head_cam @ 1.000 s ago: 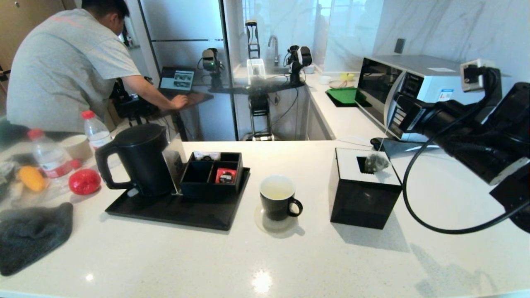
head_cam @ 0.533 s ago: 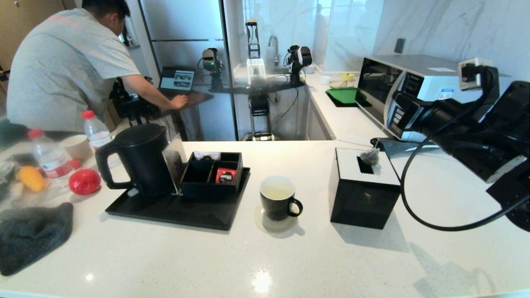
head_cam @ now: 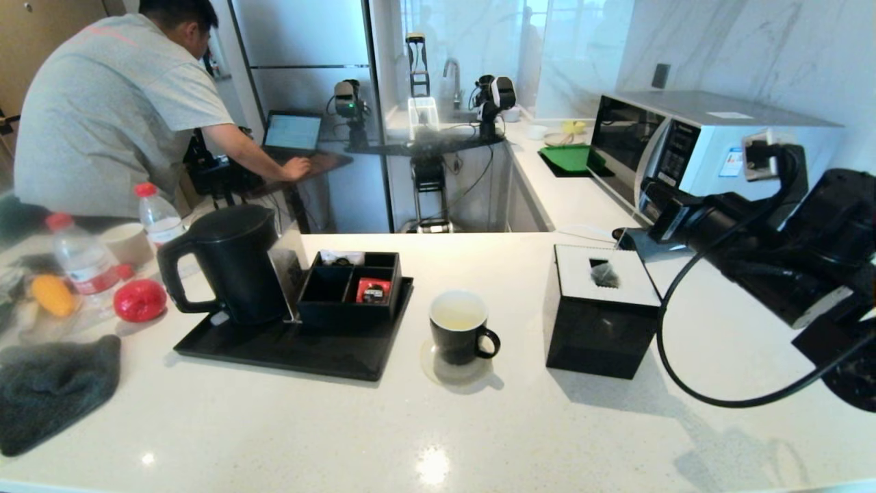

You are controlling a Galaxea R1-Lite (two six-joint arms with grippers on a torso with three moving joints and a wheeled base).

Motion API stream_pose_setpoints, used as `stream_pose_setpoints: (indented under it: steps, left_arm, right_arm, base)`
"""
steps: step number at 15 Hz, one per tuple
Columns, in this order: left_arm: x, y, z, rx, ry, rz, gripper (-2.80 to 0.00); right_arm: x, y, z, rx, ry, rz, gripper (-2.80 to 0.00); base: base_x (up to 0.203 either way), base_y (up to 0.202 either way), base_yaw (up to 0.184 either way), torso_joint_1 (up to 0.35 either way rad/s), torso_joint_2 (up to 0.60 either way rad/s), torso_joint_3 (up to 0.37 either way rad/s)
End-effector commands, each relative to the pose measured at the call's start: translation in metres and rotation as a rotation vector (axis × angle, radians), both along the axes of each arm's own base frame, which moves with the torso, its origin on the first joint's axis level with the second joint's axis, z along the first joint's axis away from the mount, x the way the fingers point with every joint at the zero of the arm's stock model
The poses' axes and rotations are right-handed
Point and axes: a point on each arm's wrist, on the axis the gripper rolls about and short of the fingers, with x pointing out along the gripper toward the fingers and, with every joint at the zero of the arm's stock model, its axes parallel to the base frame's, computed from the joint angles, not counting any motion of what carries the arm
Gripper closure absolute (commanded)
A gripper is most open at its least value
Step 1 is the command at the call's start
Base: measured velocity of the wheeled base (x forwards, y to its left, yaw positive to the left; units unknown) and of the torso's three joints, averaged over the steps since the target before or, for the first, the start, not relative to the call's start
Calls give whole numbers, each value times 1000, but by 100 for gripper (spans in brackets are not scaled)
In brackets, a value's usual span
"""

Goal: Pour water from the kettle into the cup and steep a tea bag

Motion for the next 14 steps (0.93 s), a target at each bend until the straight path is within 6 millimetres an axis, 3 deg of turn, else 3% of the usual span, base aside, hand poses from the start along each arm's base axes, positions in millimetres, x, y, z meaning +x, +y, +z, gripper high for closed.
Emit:
stream_pose_setpoints:
  steps: [1, 9, 10, 14]
  left_arm:
    - [0, 0, 0, 0, 0, 0, 0]
    - [0, 0, 0, 0, 0, 0, 0]
    - [0, 0, 0, 0, 0, 0, 0]
    - [0, 0, 0, 0, 0, -1, 0]
  right_arm:
    - [4, 2, -8, -4, 19, 5, 0]
    - [3, 4, -9, -5, 24, 11, 0]
    - [3, 4, -9, -5, 26, 12, -280]
    - [0, 3, -12, -12, 37, 8, -280]
  base:
    - [0, 0, 0, 0, 0, 0]
    - [0, 0, 0, 0, 0, 0]
    - [0, 0, 0, 0, 0, 0]
    - [0, 0, 0, 0, 0, 0]
